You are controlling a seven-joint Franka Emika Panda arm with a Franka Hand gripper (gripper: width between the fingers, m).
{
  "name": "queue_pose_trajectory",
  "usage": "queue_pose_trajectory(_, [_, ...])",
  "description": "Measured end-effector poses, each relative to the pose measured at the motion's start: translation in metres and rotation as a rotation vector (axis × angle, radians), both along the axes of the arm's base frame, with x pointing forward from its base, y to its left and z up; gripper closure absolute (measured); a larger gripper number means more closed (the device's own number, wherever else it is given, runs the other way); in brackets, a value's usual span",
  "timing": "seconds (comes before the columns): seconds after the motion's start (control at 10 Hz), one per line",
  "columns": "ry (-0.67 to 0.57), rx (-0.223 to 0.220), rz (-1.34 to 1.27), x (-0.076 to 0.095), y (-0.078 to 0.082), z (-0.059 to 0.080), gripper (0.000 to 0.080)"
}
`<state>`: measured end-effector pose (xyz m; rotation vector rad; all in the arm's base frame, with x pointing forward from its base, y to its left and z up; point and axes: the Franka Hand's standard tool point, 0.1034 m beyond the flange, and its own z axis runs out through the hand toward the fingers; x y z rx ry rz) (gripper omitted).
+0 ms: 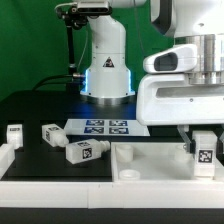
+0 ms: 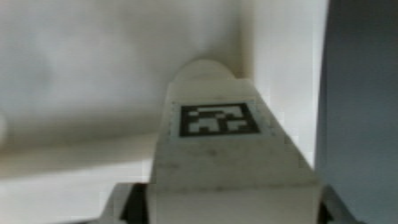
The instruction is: Assemble one leg
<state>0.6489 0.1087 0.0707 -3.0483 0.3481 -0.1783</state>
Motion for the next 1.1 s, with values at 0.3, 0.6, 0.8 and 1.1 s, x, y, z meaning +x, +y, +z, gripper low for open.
queue_pose_trajectory(0.3, [0.045,0.052,-0.525,-0.003,-0.004,-0.001,0.0515])
queue_pose_trajectory(0.6, [0.112,0.114,-0.935,-0.006,-0.005,-0.001,0.0514])
queue_pose_trajectory(0.8, [0.116,0.121,-1.001,-0.006,-0.005,-0.002,0.0514])
queue_pose_trajectory(1.1, [0.122,0.073,-0.613,-0.01,-0.004,-0.001,0.0229])
